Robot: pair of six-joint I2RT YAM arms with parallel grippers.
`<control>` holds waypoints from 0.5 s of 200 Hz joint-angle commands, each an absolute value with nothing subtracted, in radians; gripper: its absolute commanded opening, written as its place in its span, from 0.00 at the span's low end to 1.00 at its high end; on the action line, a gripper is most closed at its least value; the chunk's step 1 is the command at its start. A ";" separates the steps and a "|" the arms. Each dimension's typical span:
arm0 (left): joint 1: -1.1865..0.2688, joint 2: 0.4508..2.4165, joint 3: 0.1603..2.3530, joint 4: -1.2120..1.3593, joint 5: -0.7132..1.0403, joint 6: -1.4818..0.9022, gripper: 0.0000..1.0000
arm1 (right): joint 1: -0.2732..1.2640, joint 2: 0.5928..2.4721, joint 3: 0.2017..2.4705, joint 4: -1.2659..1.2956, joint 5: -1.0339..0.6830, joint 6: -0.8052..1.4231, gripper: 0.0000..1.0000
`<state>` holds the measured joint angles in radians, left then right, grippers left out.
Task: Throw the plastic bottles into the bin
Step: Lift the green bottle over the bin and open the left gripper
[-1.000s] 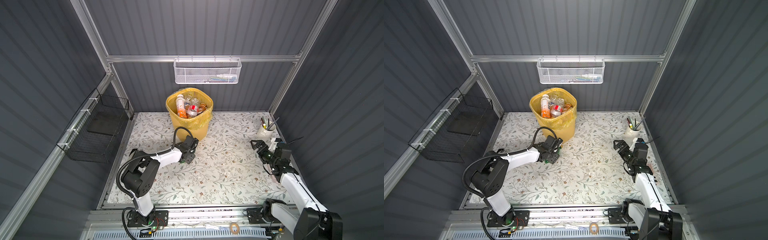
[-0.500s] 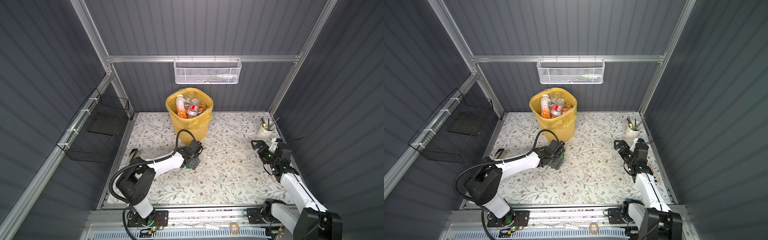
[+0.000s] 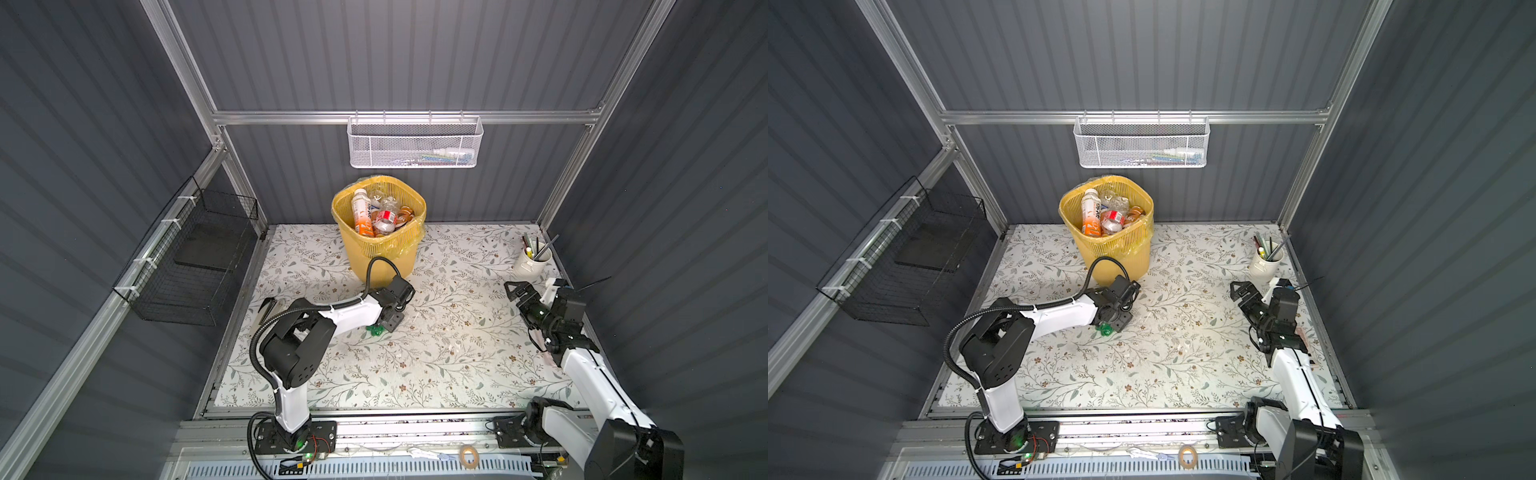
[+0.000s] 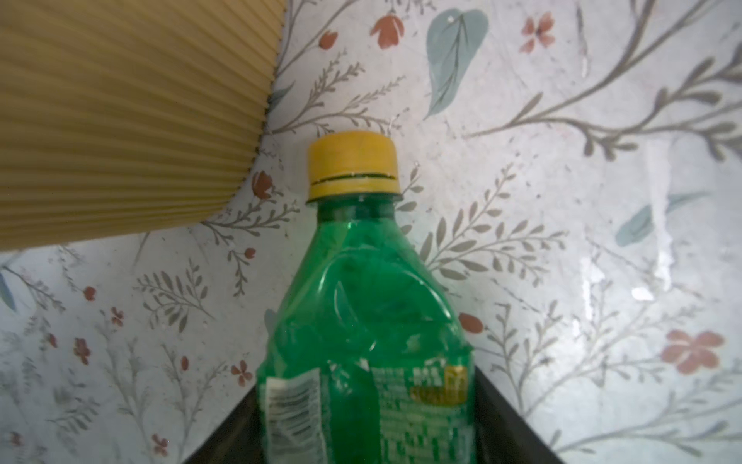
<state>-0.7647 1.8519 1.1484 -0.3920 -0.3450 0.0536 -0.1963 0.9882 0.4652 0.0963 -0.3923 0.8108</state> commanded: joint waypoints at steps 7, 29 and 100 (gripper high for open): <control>-0.765 1.742 1.089 -0.379 -0.284 0.034 0.52 | -0.204 0.986 0.453 0.095 -0.395 0.808 0.99; -0.767 1.571 1.030 -0.304 -0.245 0.013 0.47 | -0.207 0.997 0.451 0.107 -0.401 0.820 0.99; -0.772 1.008 0.906 -0.040 -0.290 0.107 0.45 | -0.210 1.008 0.449 0.136 -0.418 0.847 0.99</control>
